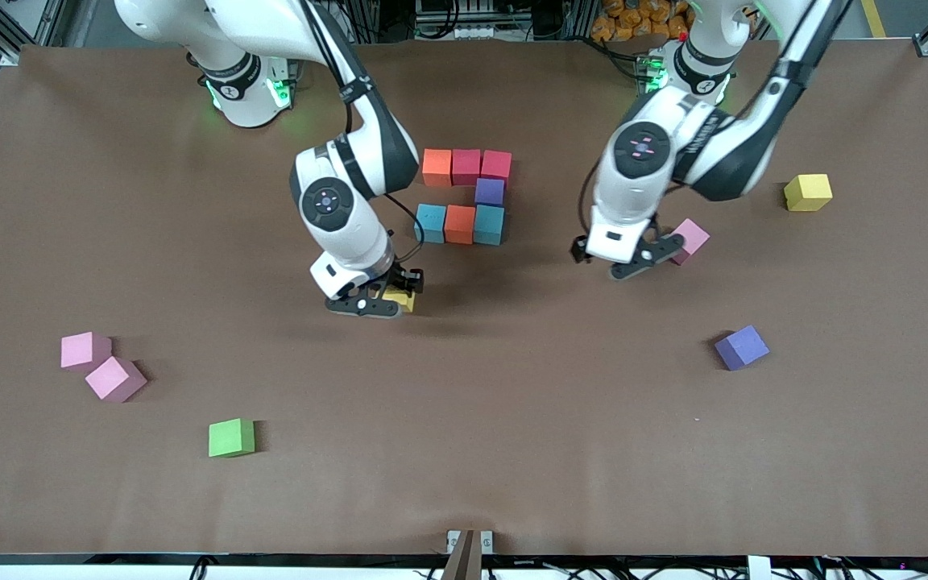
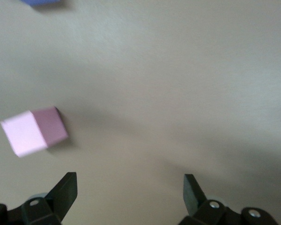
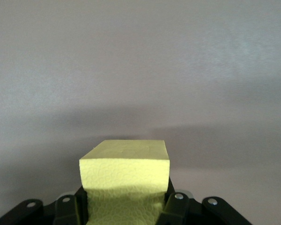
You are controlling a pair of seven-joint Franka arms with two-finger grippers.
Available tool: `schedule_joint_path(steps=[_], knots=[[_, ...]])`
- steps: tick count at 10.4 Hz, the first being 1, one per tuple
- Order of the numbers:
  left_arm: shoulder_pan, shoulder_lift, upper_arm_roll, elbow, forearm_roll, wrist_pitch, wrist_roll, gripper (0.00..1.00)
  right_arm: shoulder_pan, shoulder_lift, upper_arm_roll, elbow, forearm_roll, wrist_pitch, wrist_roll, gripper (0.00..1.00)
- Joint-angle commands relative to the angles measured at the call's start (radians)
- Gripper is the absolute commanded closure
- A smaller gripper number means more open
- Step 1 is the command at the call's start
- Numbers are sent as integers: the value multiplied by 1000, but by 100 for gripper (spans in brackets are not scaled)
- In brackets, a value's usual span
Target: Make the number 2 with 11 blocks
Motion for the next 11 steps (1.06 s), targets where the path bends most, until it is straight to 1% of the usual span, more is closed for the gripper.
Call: schedule_joint_path(steps=[1,2,3,5,7,8,9,11], knots=[[93,-99,-6,-103,-25,2,371,0,12,12,39,-42,19,84,-7,64],[116,-113,-6,-122,-25,0,481,0,12,12,59,-68,18,127,-9,64],[117,-119,3,-130,-23,0,550,0,12,12,76,-83,16,144,-7,64],[144,-123,34,-151,-25,0,784,0,15,4,92,-99,18,146,8,64],[158,-123,92,-186,-25,10,995,0,16,-11,124,-128,18,155,58,64],[173,-121,109,-200,-23,17,1063,0,16,-22,130,-143,16,164,68,64],[190,-121,112,-234,-25,51,1115,0,15,-37,147,-172,15,186,71,64],[192,-123,118,-310,-25,134,1123,0,13,-68,159,-212,8,207,71,64]])
